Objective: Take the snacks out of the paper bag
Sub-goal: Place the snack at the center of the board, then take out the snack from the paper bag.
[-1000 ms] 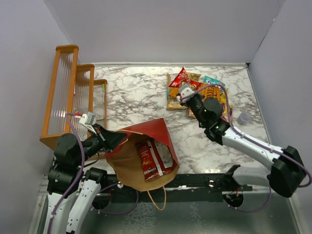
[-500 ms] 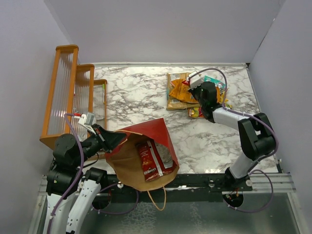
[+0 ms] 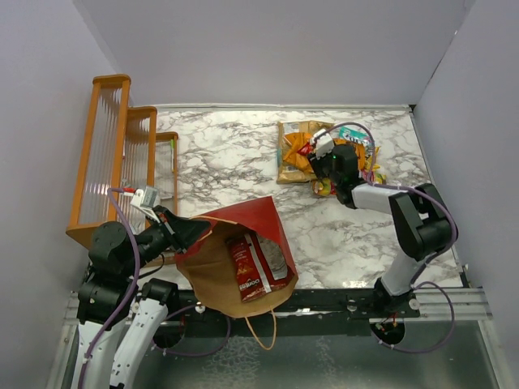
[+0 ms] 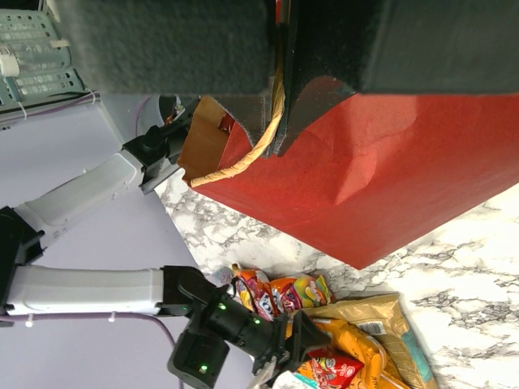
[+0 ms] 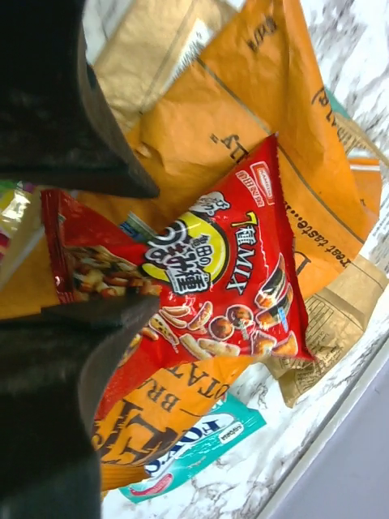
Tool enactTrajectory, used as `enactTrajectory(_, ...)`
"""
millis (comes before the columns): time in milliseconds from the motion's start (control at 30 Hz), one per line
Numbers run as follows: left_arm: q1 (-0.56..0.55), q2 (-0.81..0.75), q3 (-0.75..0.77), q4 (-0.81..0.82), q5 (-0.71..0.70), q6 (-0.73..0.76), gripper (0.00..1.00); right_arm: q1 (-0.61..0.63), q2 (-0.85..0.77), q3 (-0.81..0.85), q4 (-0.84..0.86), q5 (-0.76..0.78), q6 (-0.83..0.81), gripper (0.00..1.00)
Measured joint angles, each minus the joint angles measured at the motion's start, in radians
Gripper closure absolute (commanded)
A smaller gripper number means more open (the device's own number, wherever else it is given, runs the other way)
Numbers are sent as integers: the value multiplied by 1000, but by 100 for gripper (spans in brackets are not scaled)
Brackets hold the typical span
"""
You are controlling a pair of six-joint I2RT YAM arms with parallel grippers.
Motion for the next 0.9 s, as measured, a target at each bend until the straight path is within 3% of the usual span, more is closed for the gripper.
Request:
enactTrajectory(233,0,-1,0,1,0,-2,100,0,-288,-126,-14,-93,47,33)
enactTrajectory(400,0,-13,-10,9,0,-12,100,0,-537,-307,74,-225,88,33)
enactTrajectory(600,0,-16,-20,17,0,-13,100,0,-666,-449,83,-467,129,36)
enactTrajectory(767,0,-16,-24,26,0,-13,100,23,-780,-466,94,-680,172,37)
enactTrajectory(900,0,-16,-28,33,0,-14,100,131,-885,-433,53,-791,147,37)
